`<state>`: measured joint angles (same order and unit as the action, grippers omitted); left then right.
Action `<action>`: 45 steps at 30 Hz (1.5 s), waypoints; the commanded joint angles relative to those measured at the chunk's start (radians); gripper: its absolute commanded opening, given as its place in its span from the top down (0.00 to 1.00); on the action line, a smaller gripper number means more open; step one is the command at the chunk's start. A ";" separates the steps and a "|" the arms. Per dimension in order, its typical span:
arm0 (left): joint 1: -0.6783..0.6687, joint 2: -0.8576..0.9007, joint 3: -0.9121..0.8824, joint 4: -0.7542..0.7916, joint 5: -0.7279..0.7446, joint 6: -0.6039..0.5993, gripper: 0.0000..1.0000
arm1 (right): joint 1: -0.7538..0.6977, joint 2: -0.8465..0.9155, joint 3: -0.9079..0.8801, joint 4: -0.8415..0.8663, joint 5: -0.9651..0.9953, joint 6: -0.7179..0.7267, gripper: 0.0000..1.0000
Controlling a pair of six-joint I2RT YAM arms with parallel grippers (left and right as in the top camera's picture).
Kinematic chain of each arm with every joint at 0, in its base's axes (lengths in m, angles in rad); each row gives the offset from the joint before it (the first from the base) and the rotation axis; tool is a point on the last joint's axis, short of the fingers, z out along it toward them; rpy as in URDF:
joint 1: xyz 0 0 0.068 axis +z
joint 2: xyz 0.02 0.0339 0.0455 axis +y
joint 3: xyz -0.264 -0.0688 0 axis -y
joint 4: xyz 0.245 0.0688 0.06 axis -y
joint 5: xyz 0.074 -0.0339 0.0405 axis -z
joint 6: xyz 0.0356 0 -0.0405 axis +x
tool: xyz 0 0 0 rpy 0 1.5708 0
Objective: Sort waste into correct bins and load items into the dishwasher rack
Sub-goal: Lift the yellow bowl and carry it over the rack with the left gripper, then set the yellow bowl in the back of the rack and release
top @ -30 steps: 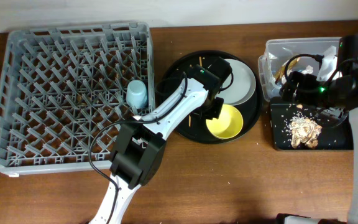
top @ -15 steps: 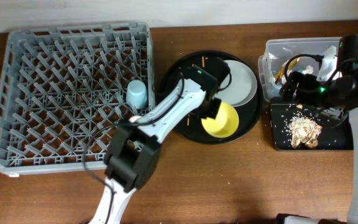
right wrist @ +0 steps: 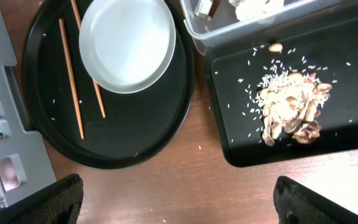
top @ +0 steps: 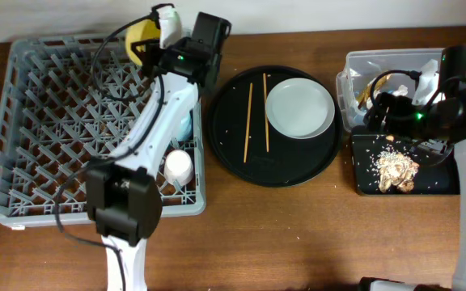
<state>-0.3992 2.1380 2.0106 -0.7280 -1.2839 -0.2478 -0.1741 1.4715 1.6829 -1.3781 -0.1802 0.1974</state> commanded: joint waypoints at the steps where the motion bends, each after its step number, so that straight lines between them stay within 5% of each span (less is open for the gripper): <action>1: 0.036 0.128 0.002 0.105 -0.125 0.071 1.00 | -0.003 0.000 0.004 0.002 0.016 -0.010 0.02; 6: 0.036 0.223 0.002 0.239 -0.130 0.164 1.00 | -0.003 0.000 0.004 0.002 0.016 -0.010 0.01; 22: -0.019 0.298 0.002 0.260 -0.120 0.175 0.98 | -0.003 0.000 0.004 0.002 0.016 -0.010 0.02; 25: -0.032 0.299 0.002 0.237 -0.120 0.175 0.64 | -0.003 0.000 0.004 0.002 0.016 -0.010 0.02; 33: -0.097 0.298 0.002 0.219 -0.119 0.246 0.61 | -0.003 0.000 0.004 0.002 0.016 -0.010 0.02; 38: -0.133 0.297 0.002 0.219 -0.089 0.310 0.47 | -0.003 0.001 0.004 0.002 0.016 -0.010 0.02; 45: -0.153 0.204 0.012 0.216 0.166 0.309 0.40 | -0.003 0.001 0.004 0.002 0.016 -0.010 0.02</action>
<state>-0.5518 2.4256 2.0102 -0.5114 -1.2346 0.0502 -0.1741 1.4727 1.6829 -1.3769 -0.1802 0.1978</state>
